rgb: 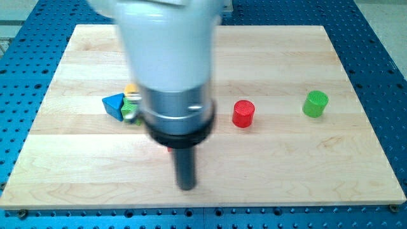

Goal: Place the red star into the green star

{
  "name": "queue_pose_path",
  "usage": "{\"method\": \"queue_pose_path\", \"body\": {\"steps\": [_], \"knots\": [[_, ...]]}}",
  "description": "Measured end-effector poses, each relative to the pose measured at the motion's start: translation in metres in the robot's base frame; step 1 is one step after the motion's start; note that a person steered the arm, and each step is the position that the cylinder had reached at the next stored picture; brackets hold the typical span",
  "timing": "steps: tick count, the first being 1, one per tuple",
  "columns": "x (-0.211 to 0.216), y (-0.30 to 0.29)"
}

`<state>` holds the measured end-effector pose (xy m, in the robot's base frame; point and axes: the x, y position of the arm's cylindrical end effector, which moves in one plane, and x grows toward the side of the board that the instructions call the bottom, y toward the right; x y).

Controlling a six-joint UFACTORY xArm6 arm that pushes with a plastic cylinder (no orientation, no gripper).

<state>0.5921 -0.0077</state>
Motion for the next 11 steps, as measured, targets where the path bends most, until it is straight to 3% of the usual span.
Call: {"method": "queue_pose_path", "body": {"steps": [1, 2, 3, 4, 6, 8, 11], "knots": [[-0.035, 0.012], [-0.040, -0.002], [-0.040, -0.068], [-0.030, -0.078], [-0.060, 0.031], [-0.058, -0.068], [-0.068, -0.071]]}}
